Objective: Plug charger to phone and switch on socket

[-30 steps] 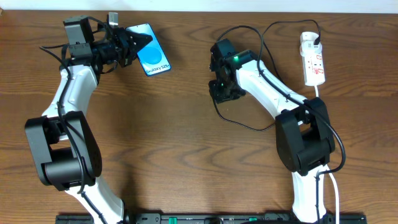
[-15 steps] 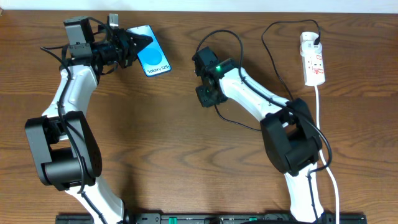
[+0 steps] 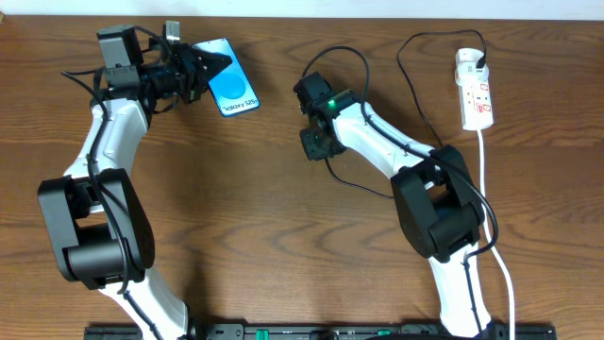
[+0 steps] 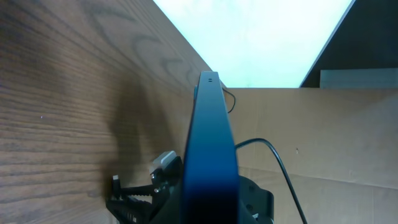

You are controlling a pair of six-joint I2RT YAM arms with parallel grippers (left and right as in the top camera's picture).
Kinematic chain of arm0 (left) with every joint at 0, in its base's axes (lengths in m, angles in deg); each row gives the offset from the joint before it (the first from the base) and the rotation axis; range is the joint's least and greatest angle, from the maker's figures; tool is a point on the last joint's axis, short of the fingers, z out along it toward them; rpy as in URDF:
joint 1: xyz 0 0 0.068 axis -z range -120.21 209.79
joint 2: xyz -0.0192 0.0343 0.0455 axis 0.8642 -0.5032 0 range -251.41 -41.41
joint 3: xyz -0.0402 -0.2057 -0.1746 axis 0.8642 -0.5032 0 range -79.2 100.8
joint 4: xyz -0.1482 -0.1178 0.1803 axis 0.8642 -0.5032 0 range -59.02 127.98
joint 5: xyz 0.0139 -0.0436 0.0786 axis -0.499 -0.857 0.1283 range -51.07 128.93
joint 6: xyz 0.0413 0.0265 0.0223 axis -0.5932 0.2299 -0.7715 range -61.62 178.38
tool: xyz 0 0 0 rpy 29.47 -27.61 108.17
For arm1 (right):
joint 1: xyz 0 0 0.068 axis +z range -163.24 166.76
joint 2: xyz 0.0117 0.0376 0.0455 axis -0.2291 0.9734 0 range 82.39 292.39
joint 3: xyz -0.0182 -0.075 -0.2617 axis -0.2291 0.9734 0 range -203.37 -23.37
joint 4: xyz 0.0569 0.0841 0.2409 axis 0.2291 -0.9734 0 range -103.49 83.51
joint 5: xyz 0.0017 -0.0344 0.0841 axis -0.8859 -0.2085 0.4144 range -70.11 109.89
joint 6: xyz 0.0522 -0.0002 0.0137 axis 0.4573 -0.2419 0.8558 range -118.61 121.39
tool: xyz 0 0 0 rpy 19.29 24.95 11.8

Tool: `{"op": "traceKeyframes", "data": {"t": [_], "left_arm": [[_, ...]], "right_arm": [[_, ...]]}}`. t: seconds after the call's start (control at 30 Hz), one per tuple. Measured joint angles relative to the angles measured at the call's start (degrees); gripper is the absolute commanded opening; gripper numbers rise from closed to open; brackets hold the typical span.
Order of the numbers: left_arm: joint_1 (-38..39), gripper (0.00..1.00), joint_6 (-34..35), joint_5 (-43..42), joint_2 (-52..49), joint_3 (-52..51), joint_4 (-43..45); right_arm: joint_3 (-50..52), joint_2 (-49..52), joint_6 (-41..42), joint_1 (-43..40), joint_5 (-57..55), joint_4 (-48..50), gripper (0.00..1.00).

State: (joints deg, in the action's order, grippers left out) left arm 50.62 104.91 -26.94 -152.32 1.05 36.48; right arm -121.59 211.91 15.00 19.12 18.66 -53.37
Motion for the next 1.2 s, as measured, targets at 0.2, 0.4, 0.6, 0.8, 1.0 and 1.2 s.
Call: {"op": "traceKeyframes", "data": {"t": [0.2,0.4,0.6,0.8,1.0,1.2], "left_arm": [[0.0,0.07,0.0,0.0,0.0,0.0,0.0],[0.0,0.07,0.0,-0.3,0.0,0.0,0.0],[0.0,0.08,0.0,-2.0,0.0,0.0,0.0],[0.0,0.07,0.0,-3.3,0.0,0.0,0.0],[0.0,0.07,0.0,-3.4,0.0,0.0,0.6],[0.2,0.07,1.2,-4.5,0.0,0.0,5.7]], "right_arm": [[-1.1,0.7,1.0,-0.8,3.0,-0.3,0.01],[-1.2,1.0,0.5,-4.1,13.9,-0.6,0.01],[0.2,1.2,-7.4,-9.0,35.4,-2.9,0.01],[0.5,-3.0,-12.9,-13.1,55.0,-5.2,0.01],[0.5,-8.7,-14.1,-13.0,70.4,-5.6,0.01],[0.5,-8.8,-12.2,-12.5,81.3,-5.8,0.01]]}}
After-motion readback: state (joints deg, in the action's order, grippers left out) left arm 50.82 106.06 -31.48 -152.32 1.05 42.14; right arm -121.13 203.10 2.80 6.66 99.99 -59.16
